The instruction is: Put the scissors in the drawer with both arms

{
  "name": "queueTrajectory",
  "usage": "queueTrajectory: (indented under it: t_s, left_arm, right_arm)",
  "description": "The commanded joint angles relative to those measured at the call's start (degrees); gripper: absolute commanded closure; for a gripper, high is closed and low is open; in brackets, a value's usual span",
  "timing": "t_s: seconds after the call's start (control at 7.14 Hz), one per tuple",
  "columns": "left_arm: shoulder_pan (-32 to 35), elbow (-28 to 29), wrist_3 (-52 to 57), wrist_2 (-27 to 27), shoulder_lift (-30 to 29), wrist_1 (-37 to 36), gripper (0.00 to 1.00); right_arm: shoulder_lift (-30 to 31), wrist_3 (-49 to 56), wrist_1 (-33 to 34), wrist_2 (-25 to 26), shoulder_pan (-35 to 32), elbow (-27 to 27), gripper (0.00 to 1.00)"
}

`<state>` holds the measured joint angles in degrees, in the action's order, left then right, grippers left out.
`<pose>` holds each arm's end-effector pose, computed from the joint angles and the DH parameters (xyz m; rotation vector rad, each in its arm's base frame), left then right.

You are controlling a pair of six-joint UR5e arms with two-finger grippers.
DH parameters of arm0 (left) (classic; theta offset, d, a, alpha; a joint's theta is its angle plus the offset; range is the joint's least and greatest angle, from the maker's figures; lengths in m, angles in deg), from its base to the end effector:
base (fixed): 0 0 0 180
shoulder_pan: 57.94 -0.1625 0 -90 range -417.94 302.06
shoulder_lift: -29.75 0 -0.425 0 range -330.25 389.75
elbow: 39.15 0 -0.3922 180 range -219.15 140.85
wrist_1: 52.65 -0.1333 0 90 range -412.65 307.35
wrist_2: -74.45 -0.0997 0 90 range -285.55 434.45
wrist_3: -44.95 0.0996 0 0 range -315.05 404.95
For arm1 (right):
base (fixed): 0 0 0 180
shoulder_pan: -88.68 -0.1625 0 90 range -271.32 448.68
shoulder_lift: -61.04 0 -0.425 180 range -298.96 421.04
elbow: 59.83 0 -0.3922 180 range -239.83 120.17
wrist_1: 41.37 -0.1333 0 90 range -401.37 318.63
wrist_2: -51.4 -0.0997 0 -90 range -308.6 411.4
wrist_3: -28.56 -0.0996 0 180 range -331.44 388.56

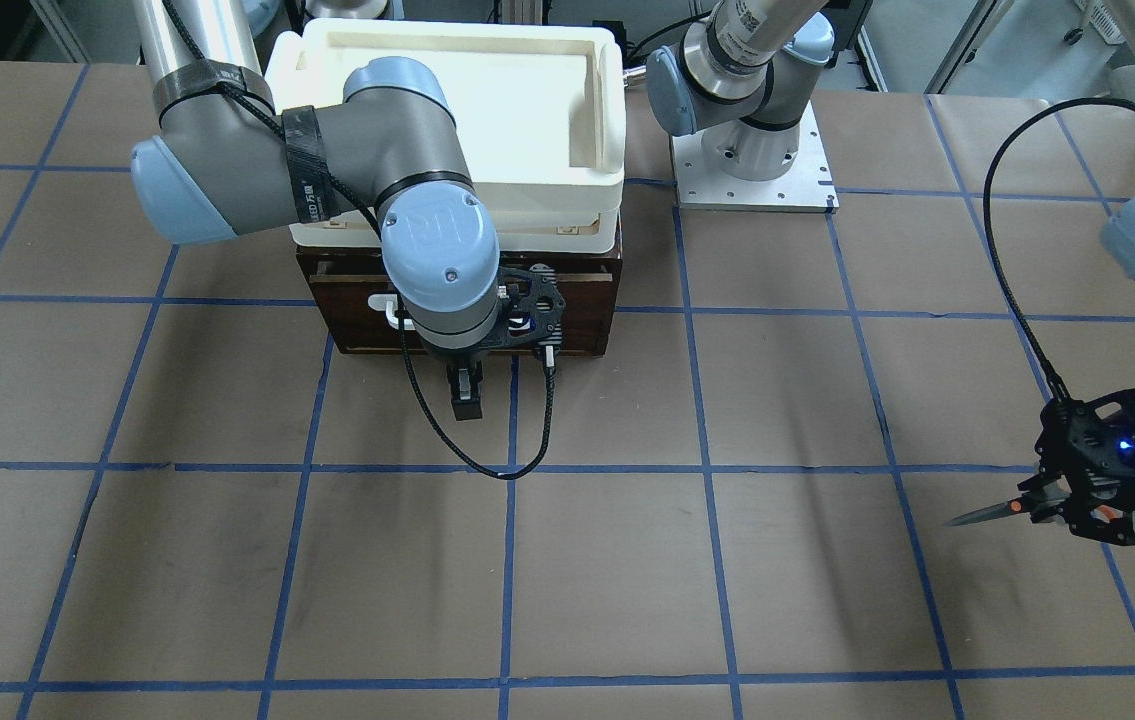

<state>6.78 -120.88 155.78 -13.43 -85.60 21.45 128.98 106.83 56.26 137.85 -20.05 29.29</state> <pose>0.1556 -0.6503 0.3298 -2.1105 -2.2820 0.0414 0.3244 -0.5225 0.2947 -2.2093 1.9692 0.2597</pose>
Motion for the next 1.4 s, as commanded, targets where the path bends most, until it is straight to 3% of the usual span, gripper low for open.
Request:
queueTrajectory:
  t_s: [0.0,1.26]
  left_arm:
    - [0.05,-0.09,0.00,-0.01,-0.04,0.00,1.00]
    - [0.14,-0.09,0.00,0.17,-0.66,-0.26,1.00]
  right_arm:
    - [-0.53,0.84,2.90,0.03,0.01,0.00,0.00]
    - [-3.35,2.15,10.29,0.91,1.24,-1.66,0.00]
